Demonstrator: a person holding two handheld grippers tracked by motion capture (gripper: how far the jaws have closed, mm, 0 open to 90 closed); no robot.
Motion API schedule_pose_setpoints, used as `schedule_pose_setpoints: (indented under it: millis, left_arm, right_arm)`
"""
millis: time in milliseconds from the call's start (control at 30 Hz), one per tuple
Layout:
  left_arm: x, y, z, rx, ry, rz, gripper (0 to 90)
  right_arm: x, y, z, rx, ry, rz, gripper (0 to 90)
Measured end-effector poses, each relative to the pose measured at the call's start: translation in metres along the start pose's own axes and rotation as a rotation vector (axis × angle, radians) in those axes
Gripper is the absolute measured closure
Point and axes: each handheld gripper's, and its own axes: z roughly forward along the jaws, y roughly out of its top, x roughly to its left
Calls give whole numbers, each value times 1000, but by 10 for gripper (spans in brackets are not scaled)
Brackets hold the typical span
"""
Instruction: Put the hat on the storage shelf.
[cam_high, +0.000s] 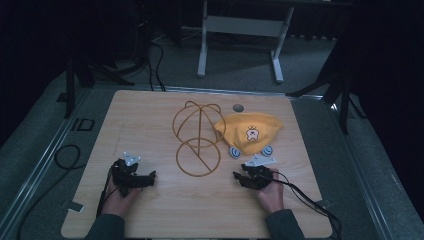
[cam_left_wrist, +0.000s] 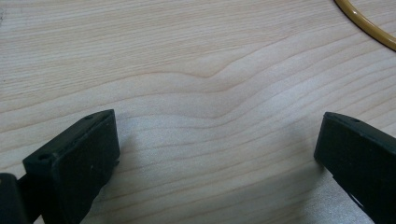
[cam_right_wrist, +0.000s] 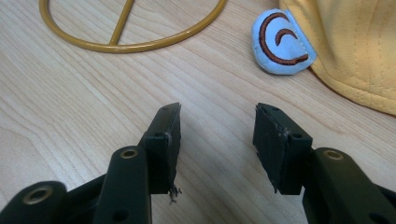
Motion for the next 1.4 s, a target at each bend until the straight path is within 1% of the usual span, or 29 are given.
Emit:
schedule_pose_setpoints:
  millis: [133, 400, 433, 533, 567, 600, 633, 700, 733, 833, 900, 967, 1000, 1100, 1133, 1200, 1267, 1400]
  left_arm:
    - [0, 0, 0, -1, -1, 0, 1]
    - [0, 0, 0, 0, -1, 1, 2]
    - [0, 0, 0, -1, -1, 0, 2]
    - [0, 0, 0, -1, -2, -1, 2]
    - [0, 0, 0, 0, -1, 0, 2]
    - [0, 0, 0, 0, -1, 0, 2]
    - [0, 0, 0, 0, -1, 1, 2]
    - [0, 0, 0, 0, -1, 0, 2]
    - [0, 0, 0, 0, 0, 2, 2]
    - [0, 0, 0, 1, -1, 2, 2]
    - [0, 0, 0, 1, 0, 2, 2]
    - [0, 0, 0, 1, 0, 2, 2]
    - [0, 0, 0, -1, -1, -1, 2]
    - [0, 0, 0, 0, -1, 0, 2]
    - [0, 0, 0, 0, -1, 0, 2]
    - [0, 0, 0, 0, -1, 0, 2]
    - [0, 0, 0, 0, -1, -1, 2]
    - [0, 0, 0, 0, -2, -2, 2]
  right_arm:
    - [0, -3, 0, -19, 4, 1, 512]
    - [-2, -2, 0, -18, 5, 0, 515]
    - [-1, -1, 0, -10, 6, -4, 541]
    - [0, 2, -1, 10, 21, -30, 738]
    - [0, 2, -1, 13, 24, -30, 776]
    - [1, 4, -1, 29, 24, -41, 822]
    - [1, 4, -1, 29, 24, -41, 822]
    - [3, 7, -1, 47, 12, -62, 824]
    - [3, 9, -1, 63, -6, -93, 824]
    - [2, 13, -1, 72, -10, -106, 822]
    - [-1, 20, -2, 76, -20, -125, 807]
    - [-1, 23, -3, 76, -29, -128, 800]
    - [-3, 29, -2, 75, -41, -133, 792]
    - [-5, 35, -1, 67, -46, -131, 784]
    - [-5, 41, 2, 74, -53, -140, 768]
    - [-6, 46, 5, 81, -62, -156, 749]
    - [-6, 49, 7, 82, -67, -163, 740]
    - [-7, 58, 16, 95, -103, -185, 710]
